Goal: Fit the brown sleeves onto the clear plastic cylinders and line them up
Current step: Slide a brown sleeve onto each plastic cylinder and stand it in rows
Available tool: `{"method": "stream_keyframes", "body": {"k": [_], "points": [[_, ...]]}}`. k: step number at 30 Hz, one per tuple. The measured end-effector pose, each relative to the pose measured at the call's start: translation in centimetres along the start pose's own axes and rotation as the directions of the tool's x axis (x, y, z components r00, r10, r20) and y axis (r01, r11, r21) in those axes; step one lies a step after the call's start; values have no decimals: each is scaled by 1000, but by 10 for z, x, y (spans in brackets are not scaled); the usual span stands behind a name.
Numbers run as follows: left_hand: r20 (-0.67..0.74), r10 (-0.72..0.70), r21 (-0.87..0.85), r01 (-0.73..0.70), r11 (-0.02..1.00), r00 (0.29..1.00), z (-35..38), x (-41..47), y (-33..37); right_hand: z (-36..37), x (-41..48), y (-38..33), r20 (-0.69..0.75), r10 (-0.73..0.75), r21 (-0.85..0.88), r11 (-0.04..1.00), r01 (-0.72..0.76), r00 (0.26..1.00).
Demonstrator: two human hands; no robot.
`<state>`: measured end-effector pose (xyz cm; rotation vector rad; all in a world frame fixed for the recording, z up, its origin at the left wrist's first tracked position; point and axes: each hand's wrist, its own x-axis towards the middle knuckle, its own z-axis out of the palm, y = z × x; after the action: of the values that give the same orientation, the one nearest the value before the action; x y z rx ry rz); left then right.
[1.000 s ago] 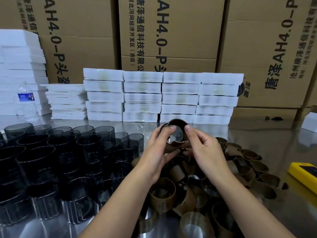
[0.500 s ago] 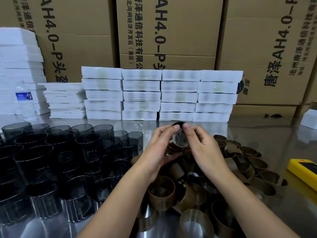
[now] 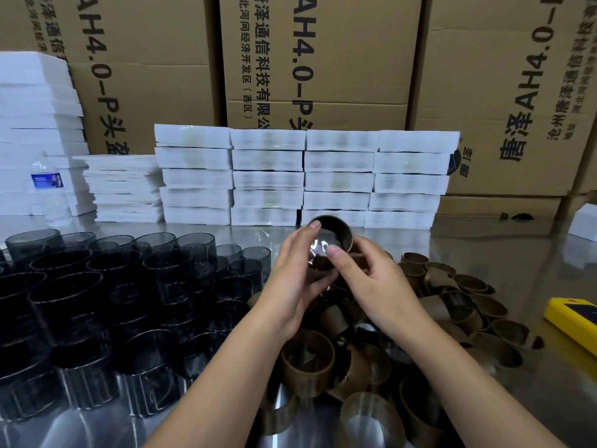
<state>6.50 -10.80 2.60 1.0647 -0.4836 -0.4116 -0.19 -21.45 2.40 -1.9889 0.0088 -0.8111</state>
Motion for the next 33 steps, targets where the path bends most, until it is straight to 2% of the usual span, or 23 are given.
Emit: {"method": "stream_keyframes", "body": {"k": [2, 6, 10, 15, 23, 25, 28, 30, 33], "points": [[13, 4, 51, -4, 999, 1000, -1, -1, -1, 0, 0, -1, -23, 20, -6, 1000, -20, 1000], [68, 10, 129, -19, 991, 998, -1, 0, -3, -4, 5, 2, -73, 66, 106, 993, -59, 995], [81, 33, 87, -40, 995, 996, -1, 1, -3, -4, 5, 1, -57, 58, 150, 988, -49, 997], [85, 57, 90, -65, 994, 995, -4, 2, -2, -7, 7, 4, -49, 35, 113, 993, -29, 998], [34, 89, 34, -90, 995, 995, -5, -1, 1, -11, 7, 4, -90, 35, 182, 983, -18, 995], [24, 97, 7, -98, 995, 995, -4, -1, 1, -12, 8, 3, -80, 34, 249, 968, -13, 996], [20, 105, -28, -104, 994, 994, -3, -1, 3, -14, 10, 2, -70, 60, 364, 931, -31, 996], [23, 88, -80, -86, 993, 996, -1, -1, 5, -16, 11, 1, -94, 76, 379, 925, -35, 993], [15, 56, -135, -53, 989, 998, 1, -2, 7, -16, 11, 2, -53, 136, 368, 924, -107, 989]]}}
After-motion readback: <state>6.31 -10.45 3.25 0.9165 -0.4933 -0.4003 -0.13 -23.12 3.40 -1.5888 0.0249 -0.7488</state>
